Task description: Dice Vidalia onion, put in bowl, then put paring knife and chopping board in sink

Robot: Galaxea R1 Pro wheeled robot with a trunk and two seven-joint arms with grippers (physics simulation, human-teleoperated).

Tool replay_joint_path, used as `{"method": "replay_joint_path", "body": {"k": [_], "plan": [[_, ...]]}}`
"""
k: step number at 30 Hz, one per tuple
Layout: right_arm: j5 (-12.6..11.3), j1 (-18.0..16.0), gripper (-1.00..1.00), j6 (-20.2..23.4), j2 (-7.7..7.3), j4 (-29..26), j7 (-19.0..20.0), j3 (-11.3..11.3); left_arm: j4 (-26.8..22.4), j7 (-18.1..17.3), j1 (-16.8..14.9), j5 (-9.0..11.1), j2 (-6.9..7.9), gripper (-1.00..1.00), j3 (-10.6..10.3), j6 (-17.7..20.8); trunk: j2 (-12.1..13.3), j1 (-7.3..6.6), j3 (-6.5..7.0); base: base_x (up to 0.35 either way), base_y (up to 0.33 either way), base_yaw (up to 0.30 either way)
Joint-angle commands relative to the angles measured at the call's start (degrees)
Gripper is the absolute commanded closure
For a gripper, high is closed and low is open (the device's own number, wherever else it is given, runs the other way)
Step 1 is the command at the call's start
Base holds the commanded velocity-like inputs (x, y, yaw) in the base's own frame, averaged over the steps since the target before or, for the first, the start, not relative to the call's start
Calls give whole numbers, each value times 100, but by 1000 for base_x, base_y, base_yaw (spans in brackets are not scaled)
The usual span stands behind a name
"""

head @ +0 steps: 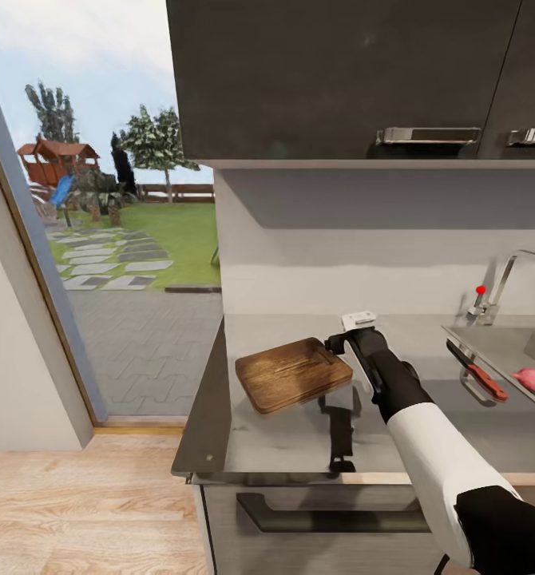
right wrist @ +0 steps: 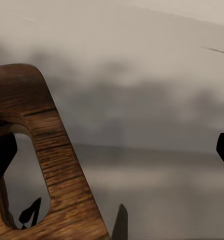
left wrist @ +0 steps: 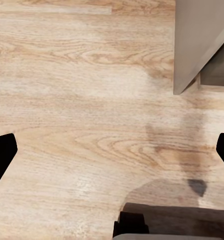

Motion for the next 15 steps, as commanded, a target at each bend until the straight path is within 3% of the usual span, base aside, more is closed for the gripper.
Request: {"method": "replay_joint_path", "body": {"k": [1, 6, 11, 15], "plan": [[2, -4, -100, 29, -1, 7, -20, 12, 4, 2, -3, 9, -1, -100, 5, -18, -4, 0, -13, 0, 0, 0], [5, -4, -100, 29, -2, 34, -19, 35, 4, 2, -3, 9, -1, -100, 5, -18, -4, 0, -44, 0, 0, 0], [4, -4, -100, 29, -1, 40, -25, 274, 4, 2, 0, 9, -1, -100, 5, -18, -4, 0, -75, 23, 0, 0], [3, -4, -100, 29, -1, 40, -24, 297, 4, 2, -1, 9, -1, -100, 5, -18, -4, 0, -100, 102, 11, 0]]}}
